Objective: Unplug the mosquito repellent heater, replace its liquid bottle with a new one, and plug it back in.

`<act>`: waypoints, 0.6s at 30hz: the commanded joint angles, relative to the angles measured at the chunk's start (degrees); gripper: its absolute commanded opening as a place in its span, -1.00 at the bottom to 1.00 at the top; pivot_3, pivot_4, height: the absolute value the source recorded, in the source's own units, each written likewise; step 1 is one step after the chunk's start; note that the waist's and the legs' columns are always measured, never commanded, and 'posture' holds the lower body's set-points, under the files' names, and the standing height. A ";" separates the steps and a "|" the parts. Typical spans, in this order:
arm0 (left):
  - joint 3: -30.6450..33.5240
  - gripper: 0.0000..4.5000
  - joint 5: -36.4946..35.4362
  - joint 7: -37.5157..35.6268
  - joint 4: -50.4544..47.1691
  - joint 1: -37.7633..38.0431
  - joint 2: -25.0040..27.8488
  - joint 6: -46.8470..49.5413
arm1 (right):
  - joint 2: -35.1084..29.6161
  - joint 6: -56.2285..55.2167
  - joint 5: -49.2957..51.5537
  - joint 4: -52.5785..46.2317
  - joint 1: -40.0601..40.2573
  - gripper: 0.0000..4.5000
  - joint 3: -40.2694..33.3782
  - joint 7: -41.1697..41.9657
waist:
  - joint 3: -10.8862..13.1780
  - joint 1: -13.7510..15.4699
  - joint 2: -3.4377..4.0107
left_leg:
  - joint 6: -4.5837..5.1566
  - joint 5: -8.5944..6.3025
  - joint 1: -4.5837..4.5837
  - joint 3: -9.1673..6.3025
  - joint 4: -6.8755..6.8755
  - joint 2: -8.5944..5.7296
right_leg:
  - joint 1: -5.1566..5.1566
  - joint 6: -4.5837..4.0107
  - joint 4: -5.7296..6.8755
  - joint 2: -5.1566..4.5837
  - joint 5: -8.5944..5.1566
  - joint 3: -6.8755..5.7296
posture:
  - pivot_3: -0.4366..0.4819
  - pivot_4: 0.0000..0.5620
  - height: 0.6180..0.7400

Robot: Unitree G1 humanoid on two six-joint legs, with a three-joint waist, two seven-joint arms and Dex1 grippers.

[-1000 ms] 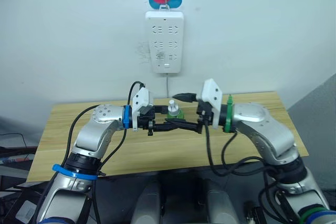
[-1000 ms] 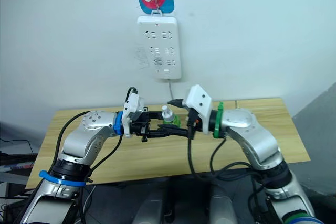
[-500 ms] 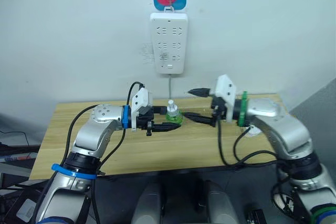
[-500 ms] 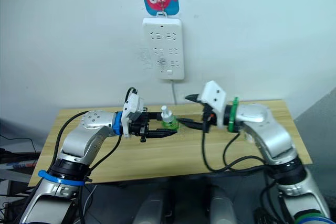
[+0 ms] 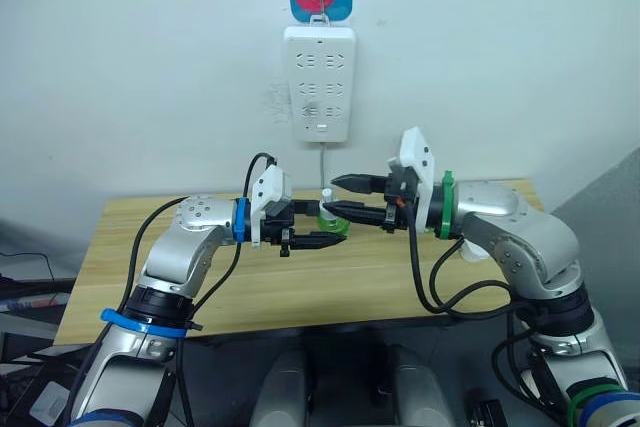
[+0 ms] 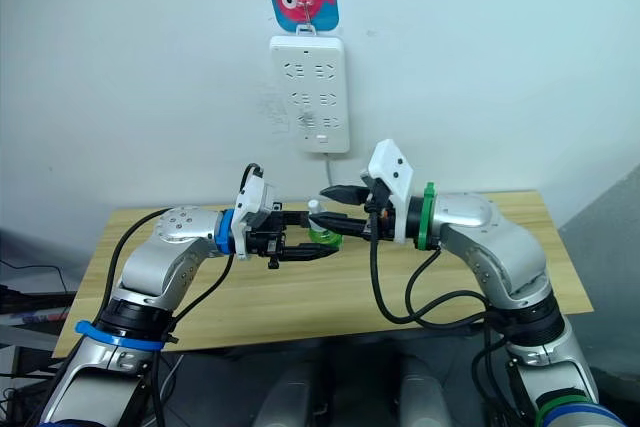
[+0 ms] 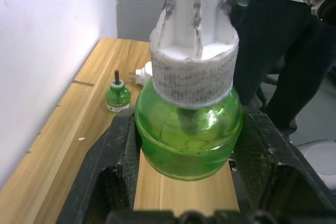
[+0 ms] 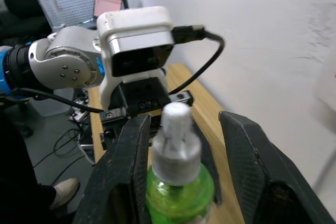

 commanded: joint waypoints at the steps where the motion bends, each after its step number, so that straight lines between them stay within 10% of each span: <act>1: 0.29 -0.01 -0.40 -0.23 -2.31 -0.24 0.13 -0.45 | 0.72 -0.79 0.16 -0.16 -1.58 -0.07 0.25 -0.10 | 0.00 0.00 0.01 | 0.00 0.00 0.00 0.02 0.00 -0.01 | 0.00 0.00 0.00 0.00 0.00 0.02 | -0.24 -0.38 1.00; 9: 0.52 -0.01 -0.35 0.03 -2.72 0.04 0.25 -0.21 | 0.07 -3.23 -1.19 1.30 -2.06 -0.88 2.03 1.94 | -0.01 -0.02 0.01 | 0.00 0.00 0.00 0.00 0.00 0.00 | -0.01 0.00 0.02 0.00 0.00 0.00 | -0.23 -0.38 1.00; 18: 0.56 -0.01 0.62 0.37 -1.87 2.32 0.41 -1.59 | 6.02 1.82 8.26 -0.19 -10.00 -0.88 -7.41 -3.39 | -0.01 -0.25 0.01 | 0.00 0.00 0.00 0.02 0.00 0.01 | -0.04 -0.01 0.05 0.00 0.00 0.02 | -0.25 -0.38 1.00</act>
